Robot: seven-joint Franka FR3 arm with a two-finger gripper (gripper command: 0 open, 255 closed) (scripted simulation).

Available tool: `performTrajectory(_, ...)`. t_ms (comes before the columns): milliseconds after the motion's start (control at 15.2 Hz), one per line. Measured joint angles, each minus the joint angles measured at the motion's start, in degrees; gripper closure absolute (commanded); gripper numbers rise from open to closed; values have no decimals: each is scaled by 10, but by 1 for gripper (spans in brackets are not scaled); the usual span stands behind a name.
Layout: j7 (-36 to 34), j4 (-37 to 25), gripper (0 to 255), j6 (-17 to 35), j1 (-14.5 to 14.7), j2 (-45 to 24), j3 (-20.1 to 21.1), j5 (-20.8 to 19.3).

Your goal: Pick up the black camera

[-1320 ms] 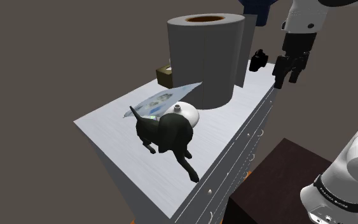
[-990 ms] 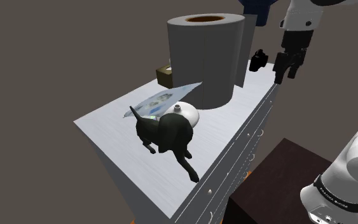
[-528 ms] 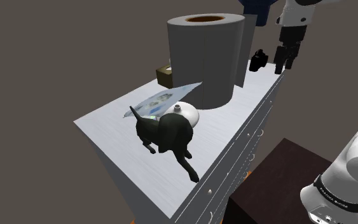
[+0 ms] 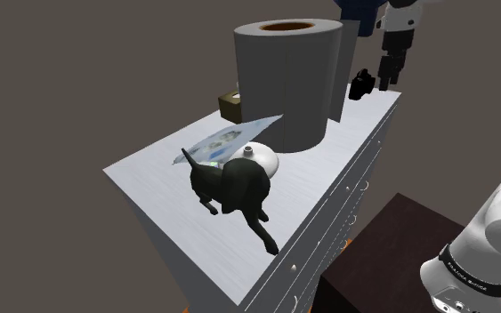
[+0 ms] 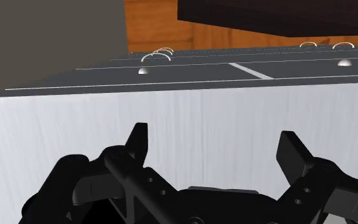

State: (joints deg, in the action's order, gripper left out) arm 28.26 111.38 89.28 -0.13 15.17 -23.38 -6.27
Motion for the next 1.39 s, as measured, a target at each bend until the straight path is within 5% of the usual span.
performTrajectory(792, 219, -307, 0, -33, -55, -291, -69, 83)
performTrajectory(1320, 228, -266, 0, 17, -57, -301, -68, 85)
performTrajectory(1386, 228, -261, 255, 21, -57, -299, -68, 85)
